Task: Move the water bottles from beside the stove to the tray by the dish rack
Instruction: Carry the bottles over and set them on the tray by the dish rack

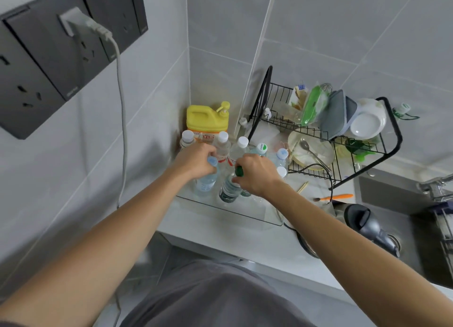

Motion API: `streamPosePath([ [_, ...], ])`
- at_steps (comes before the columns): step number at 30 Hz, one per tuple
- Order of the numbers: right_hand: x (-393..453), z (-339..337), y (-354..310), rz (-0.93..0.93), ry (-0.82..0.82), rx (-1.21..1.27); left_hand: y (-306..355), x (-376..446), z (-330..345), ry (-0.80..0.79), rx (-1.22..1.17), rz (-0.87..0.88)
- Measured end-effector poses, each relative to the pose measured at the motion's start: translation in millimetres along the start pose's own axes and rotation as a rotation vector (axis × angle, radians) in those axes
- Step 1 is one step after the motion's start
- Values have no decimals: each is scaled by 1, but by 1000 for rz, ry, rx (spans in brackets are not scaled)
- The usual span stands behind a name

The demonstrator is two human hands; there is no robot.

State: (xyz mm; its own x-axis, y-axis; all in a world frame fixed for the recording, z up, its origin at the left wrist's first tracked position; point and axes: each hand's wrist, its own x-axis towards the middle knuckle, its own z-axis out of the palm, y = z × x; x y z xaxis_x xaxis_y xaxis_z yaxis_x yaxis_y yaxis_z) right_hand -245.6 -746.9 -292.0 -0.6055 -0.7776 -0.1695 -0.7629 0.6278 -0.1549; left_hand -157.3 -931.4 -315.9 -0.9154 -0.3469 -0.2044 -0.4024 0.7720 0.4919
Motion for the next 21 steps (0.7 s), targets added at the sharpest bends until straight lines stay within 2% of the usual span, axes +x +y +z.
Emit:
streamPosePath([
  [6, 30, -8, -10, -8, 34, -64, -5, 19, -7, -18, 25, -64],
  [11, 45, -14, -4, 20, 41, -92, -2, 29, -6, -35, -18, -44],
  [21, 45, -6, 1, 38, 21, -101, 5, 36, -1, -59, 51, 25],
])
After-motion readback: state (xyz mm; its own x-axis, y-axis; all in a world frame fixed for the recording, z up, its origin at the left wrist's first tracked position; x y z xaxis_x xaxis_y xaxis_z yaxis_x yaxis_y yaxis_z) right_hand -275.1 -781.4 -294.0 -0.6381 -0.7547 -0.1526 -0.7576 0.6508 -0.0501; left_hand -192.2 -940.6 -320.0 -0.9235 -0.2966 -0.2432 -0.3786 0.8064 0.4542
